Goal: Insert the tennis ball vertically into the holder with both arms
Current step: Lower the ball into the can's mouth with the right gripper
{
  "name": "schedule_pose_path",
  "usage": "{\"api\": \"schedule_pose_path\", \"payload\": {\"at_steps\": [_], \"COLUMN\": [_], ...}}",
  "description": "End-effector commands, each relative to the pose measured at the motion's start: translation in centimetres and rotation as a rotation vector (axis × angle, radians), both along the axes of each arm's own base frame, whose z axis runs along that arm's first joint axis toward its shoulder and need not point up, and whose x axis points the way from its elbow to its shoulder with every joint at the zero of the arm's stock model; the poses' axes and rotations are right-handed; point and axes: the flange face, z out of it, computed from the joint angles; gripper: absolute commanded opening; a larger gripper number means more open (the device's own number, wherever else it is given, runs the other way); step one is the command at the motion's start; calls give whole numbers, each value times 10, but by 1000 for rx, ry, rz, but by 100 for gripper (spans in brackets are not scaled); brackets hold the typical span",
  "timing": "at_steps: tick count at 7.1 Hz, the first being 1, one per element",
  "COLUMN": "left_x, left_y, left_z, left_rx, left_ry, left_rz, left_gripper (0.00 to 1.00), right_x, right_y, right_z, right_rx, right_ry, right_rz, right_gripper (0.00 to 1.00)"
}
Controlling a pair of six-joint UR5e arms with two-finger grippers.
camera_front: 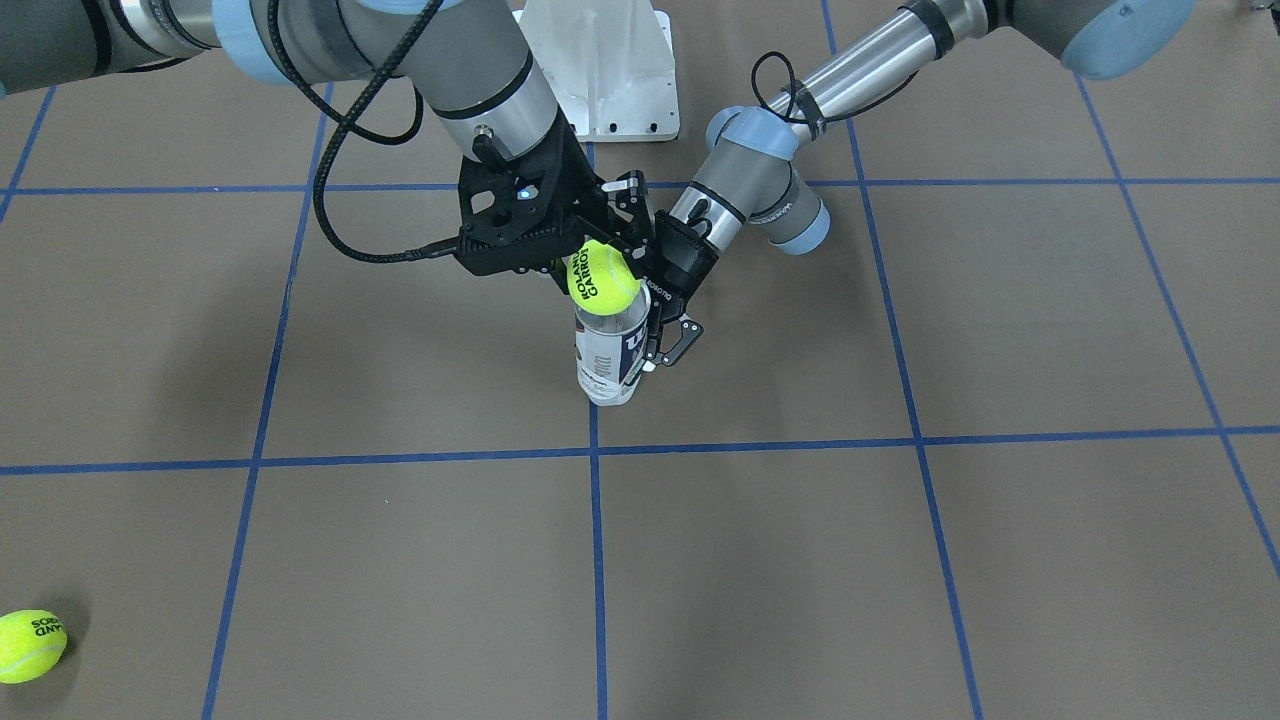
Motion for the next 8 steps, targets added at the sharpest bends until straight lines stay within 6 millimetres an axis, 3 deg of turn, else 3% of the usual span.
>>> {"api": "schedule_pose_path", "payload": {"at_steps": [1, 2, 3, 4, 8], "left_x": [0, 0, 0, 0, -1], "left_y": [0, 0, 0, -1, -1], "left_z": [-1, -2, -2, -1, -1], "left_rx": [1, 2, 2, 1, 2], "left_ry": [1, 3, 3, 1, -1], "left_rz": [0, 0, 0, -2, -2], "left_gripper": [73, 73, 73, 73, 73], "right_x": [-11, -12, -12, -11, -6], "right_y": [8, 8, 8, 8, 9], "right_z": [1, 4, 6, 5, -1], "right_rx": [8, 7, 4, 4, -39], "right_ry": [9, 12, 14, 12, -7], "right_rz": [-2, -1, -2, -4, 21], "right_gripper": [0, 0, 20, 97, 99]}}
